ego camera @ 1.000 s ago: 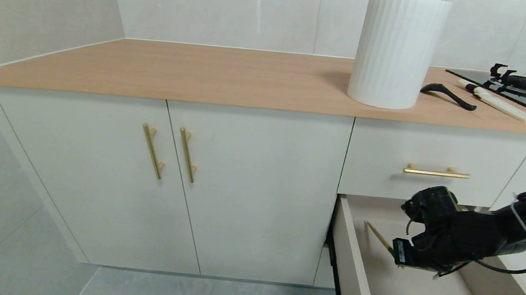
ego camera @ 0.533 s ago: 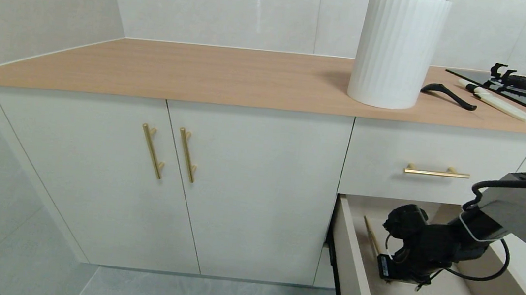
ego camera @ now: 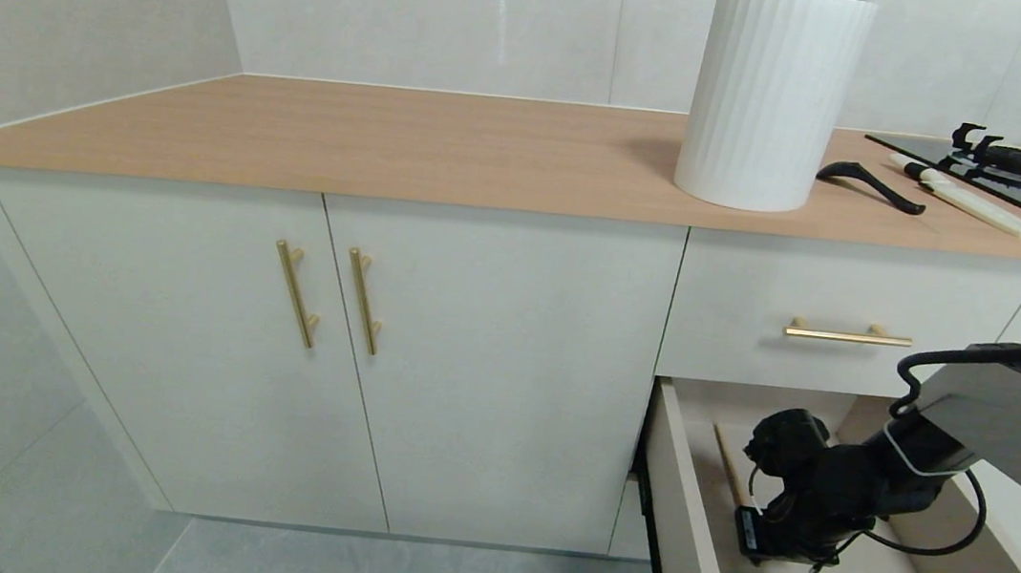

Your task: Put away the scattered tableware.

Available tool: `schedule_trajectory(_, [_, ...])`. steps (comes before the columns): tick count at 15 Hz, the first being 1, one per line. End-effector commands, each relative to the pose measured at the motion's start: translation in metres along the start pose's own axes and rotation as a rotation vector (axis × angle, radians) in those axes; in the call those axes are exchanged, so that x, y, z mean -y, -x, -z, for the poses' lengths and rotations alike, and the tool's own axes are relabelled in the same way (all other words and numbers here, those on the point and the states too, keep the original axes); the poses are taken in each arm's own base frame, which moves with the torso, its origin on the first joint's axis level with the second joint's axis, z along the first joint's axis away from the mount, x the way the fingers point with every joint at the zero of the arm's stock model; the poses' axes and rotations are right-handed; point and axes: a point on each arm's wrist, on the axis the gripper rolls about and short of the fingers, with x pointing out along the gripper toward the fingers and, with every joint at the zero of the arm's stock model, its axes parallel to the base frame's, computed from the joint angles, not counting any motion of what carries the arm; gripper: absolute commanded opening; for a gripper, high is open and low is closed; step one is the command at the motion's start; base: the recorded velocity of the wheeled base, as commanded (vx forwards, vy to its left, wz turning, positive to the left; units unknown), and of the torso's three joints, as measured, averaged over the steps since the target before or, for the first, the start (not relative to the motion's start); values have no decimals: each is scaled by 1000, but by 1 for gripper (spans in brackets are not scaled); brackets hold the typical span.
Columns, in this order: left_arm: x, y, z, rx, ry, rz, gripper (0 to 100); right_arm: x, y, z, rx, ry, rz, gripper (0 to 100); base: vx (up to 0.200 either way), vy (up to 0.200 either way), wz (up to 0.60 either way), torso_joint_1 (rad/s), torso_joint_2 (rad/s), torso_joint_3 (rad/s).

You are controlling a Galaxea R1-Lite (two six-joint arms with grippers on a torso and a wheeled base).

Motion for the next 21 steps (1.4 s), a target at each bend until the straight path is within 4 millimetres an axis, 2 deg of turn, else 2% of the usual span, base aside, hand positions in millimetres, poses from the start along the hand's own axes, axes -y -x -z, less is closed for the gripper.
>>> schedule_trajectory(1, [0,0,0,0,0,1,100,1,1,0,-1,0,-1,0,0,0,0,0,0,0])
schedule_trajectory(5, [0,0,0,0,0,1,100,1,0,1,-2,1,1,0,0,0,0,0,0,0])
schedule_trajectory(6, [0,0,0,0,0,1,100,1,0,1,-2,1,1,100,0,0,0,0,0,0])
schedule_trajectory(13, [0,0,0,0,0,1,100,1,1,0,2,-1,-3,100,0,0,0,0,0,0])
schedule_trajectory(15, [0,0,0,2,0,1,100,1,11,-4,32,-4,-9,100,0,0,0,0,0,0])
schedule_trajectory(16, [0,0,0,0,0,1,100,1,47,-12,114,-15,-34,100,0,0,0,0,0,0])
schedule_trajectory(18, [0,0,0,0,0,1,100,10,105,-19,249,-38,-58,100,0,0,0,0,0,0])
schedule_trajectory(19, [0,0,0,0,0,1,100,20,148,-17,351,-52,-68,100,0,0,0,0,0,0])
schedule_trajectory(20, [0,0,0,0,0,1,100,26,176,-14,421,-45,-69,100,0,0,0,0,0,0])
schedule_trajectory(21, [0,0,0,0,0,1,100,32,195,-9,470,-24,-63,100,0,0,0,0,0,0])
